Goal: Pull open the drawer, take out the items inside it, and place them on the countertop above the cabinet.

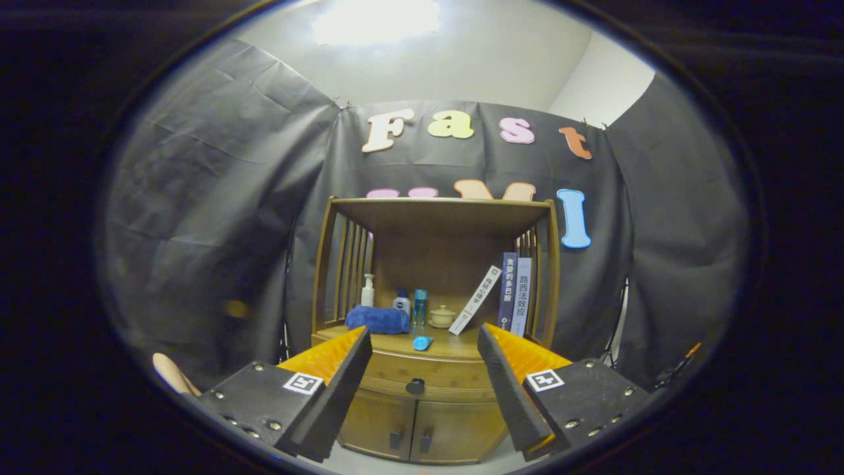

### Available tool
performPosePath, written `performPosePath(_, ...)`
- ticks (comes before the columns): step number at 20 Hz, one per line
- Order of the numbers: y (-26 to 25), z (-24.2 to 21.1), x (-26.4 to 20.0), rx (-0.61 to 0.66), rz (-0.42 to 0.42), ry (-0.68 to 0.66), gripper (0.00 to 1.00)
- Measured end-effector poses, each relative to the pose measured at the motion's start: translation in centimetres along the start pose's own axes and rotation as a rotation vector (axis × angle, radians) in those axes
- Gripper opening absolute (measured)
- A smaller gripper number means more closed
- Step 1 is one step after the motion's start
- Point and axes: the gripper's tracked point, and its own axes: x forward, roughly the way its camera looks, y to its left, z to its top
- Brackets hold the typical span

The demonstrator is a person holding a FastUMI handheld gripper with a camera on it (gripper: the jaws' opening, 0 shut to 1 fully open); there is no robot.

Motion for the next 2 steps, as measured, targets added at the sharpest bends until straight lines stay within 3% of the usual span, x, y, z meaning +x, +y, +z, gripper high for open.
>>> performPosePath(2, -0.56, 0.29, -0.10, -0.010, -0.011, -0.006, 0.96)
